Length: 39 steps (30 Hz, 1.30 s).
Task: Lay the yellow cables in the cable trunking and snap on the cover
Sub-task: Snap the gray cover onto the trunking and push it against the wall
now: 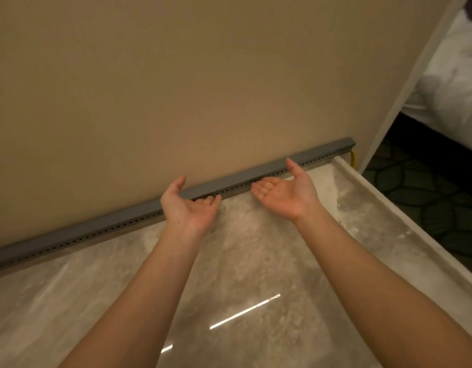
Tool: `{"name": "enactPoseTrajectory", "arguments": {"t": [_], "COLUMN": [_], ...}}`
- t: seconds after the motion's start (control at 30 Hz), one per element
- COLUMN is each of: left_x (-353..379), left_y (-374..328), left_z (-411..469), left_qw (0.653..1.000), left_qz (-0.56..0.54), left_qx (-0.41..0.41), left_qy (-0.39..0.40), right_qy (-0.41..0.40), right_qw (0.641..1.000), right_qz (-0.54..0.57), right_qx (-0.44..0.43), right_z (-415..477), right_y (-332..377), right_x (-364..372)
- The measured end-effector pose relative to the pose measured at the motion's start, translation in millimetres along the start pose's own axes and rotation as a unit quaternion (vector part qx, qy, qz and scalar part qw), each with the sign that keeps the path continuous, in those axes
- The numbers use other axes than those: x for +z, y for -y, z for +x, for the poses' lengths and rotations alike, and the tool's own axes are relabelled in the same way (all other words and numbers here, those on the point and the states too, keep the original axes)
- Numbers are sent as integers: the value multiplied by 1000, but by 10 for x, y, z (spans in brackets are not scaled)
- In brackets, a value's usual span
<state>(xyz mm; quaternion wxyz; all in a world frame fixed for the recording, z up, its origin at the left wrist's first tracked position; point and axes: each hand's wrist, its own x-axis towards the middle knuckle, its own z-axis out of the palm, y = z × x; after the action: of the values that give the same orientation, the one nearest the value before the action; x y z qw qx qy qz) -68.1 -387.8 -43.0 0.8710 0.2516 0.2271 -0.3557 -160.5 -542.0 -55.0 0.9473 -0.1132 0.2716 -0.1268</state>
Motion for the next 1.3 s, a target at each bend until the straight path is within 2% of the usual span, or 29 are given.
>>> {"name": "enactPoseTrajectory", "arguments": {"t": [0.07,0.17,0.43,0.5,0.6,0.7,0.9,0.97,1.07,1.13,1.23,1.3], "left_x": [41,114,465,534,613,658,681,679,651,632,619,603], "left_y": [115,328,835,965,1154,1251,1390,1459,1579,1642,1724,1776], "left_z": [-3,-7,208,280,393,499,636,620,616,652,705,732], "left_qw": [1000,998,992,993,996,998,979,977,970,964,963,958], "left_qz": [25,50,115,102,70,66,174,183,228,250,256,272], "left_qx": [-2,-17,-42,-46,-40,-16,24,14,-5,0,4,5], "left_qy": [-11,15,33,28,28,-4,-108,-109,-90,-87,-84,-90], "right_qy": [-5,-18,-58,-43,23,43,93,74,60,33,-92,-203], "right_qw": [1000,998,998,999,998,994,979,975,968,964,961,925], "right_qz": [-28,-51,-35,-29,-18,-61,-107,-154,-214,-255,-235,-223], "right_qx": [-13,-27,-12,8,49,77,144,144,121,69,-111,-230], "right_z": [-44,-88,85,147,240,285,279,260,213,189,231,311], "right_y": [89,323,1060,1221,1404,1471,1679,1745,1842,1945,2025,1975], "right_x": [5,-2,-107,-163,-207,-178,-334,-443,-584,-659,-776,-853]}}
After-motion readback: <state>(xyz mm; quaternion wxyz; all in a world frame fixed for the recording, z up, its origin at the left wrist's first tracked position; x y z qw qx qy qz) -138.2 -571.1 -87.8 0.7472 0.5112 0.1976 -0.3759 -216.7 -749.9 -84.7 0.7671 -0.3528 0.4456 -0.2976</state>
